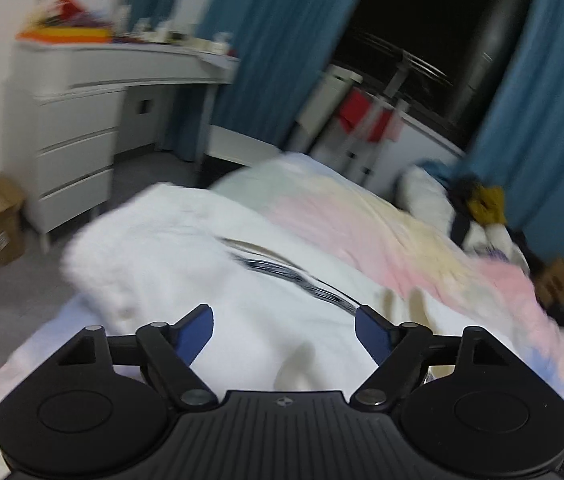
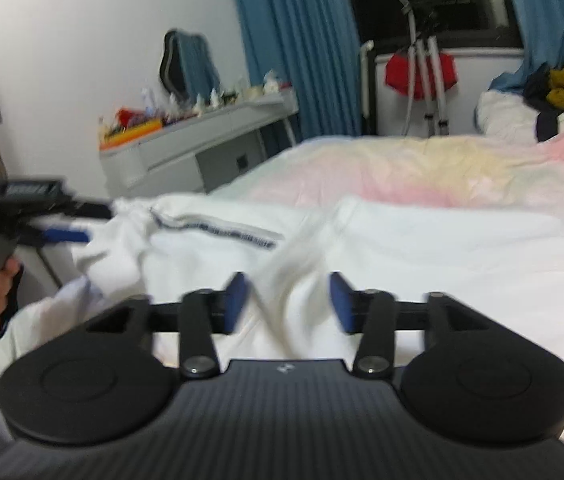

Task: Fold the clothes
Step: 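Smooth the folded sweatpants with the right gripper and open it, then grasp the ribbed cuffs of the white sweatpants with the left gripper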

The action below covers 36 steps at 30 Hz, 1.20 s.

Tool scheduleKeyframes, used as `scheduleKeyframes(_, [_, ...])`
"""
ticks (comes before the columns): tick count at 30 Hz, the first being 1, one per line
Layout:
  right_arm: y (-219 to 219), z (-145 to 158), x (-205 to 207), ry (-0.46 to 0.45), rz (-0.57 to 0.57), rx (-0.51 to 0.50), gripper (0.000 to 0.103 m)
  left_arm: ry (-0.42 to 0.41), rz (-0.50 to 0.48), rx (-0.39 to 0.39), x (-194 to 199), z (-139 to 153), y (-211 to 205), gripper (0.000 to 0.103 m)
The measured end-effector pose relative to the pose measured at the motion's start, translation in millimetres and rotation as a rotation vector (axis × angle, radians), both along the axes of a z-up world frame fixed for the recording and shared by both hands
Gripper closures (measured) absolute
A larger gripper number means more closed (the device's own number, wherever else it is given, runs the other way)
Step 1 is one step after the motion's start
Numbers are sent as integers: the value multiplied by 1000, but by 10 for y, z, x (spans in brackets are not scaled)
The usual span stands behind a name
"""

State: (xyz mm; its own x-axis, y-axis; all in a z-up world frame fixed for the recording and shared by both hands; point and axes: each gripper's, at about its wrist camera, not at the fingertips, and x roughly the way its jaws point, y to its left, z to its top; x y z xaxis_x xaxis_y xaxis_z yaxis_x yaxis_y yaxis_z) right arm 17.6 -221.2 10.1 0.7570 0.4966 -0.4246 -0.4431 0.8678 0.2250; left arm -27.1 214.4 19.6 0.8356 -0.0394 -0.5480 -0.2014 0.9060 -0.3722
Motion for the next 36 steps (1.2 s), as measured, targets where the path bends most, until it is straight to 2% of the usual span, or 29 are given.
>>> scheduleKeyframes(1, [-28, -15, 19, 4, -16, -4, 35, 2, 30, -29, -48, -16, 67, 22])
scheduleKeyframes(5, [-140, -74, 96, 18, -79, -18, 34, 24, 126, -137, -165, -147, 273, 22])
scheduleKeyframes(9, [-252, -133, 173, 32, -142, -33, 34, 50, 187, -152, -190, -180, 398, 22])
scheduleKeyframes(13, [-338, -198, 244, 51, -196, -48, 34, 54, 206, -153, -227, -186, 457, 21])
scheduleKeyframes(19, [-291, -341, 314, 113, -209, -67, 32, 53, 233, -203, -251, -235, 464, 21])
scheduleKeyframes(25, [-235, -422, 344, 155, -224, -93, 32, 82, 262, -326, -245, -395, 592, 21])
scheduleKeyframes(30, [-180, -404, 336, 157, -229, -100, 32, 121, 236, -413, 17, -618, 690, 21])
scheduleKeyframes(31, [-177, -401, 331, 152, -229, -105, 32, 118, 235, -418, 92, -654, 705, 23])
scheduleKeyframes(36, [-185, -390, 255, 82, -277, -142, 34, 66, 332, -332, 457, -662, 751, 24])
